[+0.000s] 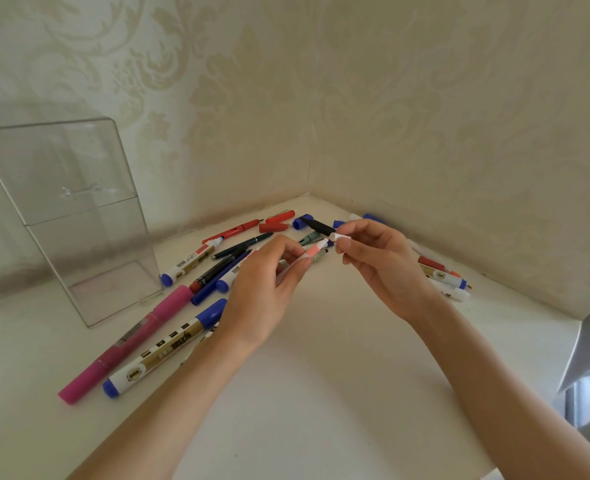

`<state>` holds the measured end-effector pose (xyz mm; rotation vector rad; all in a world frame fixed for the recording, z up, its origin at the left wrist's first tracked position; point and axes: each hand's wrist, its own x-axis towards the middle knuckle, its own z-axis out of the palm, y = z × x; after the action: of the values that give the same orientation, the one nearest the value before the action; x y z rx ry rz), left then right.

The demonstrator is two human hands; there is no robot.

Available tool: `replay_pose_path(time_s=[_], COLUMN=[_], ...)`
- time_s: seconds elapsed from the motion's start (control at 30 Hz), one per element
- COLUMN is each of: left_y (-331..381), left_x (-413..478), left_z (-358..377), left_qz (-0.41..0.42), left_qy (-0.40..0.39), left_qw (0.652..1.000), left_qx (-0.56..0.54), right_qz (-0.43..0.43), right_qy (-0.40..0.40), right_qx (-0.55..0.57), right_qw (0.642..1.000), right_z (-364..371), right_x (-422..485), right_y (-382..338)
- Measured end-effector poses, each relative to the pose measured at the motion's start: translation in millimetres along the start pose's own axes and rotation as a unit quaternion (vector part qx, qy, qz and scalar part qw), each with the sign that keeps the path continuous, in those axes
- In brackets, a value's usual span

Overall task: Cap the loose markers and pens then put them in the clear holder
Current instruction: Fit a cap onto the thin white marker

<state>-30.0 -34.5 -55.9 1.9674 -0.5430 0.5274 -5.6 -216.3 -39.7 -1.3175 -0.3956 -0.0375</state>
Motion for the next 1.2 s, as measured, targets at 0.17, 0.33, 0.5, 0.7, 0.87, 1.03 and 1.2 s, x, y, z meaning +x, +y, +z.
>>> replay_pose_path(time_s=[0.17, 0.33, 0.5, 0.7, 0.87, 1.03, 1.2], left_y=[1.7, 2.5, 3.5, -2.8, -6.1, 9.9, -15.7], left_x=[-0.5, -3.8, -4.5, -7.8, -7.8, 1.0, 7.3], left_z=[-1.0, -1.0, -1.7, 2.2, 4.0, 8.1, -5.7], left_qz=[0.001, -0.009, 0.0, -0.015, -0.05, -0.043, -0.077], left_qy=[-0.018, -0.019, -0.007, 0.006, 0.0, 0.0, 0.006], left_qw=[0.999, 0.999, 0.999, 0.999, 0.999, 0.999, 0.975], left_qx=[0.039, 0.05, 0.039, 0.035, 0.004, -0.028, 0.209], right_qz=[-0.013, -0.025, -0.022, -0.012, -0.01, -0.03, 0.076], right_qy=[-0.017, 0.008, 0.053, 0.063, 0.055, 0.071, 0.039], right_qx=[-0.055, -0.1, -0.068, -0.062, -0.097, -0.09, -0.233], right_qw=[0.998, 0.995, 0.996, 0.996, 0.994, 0.993, 0.969], right_z=[2.9, 8.0, 14.1, 18.8, 19.4, 6.2, -9.1], right_x=[-2.2, -3.4, -3.4, -1.9, -3.1, 0.1, -0.5], right_y=[0.1, 1.2, 7.6, 14.1, 16.1, -1.7, -2.1])
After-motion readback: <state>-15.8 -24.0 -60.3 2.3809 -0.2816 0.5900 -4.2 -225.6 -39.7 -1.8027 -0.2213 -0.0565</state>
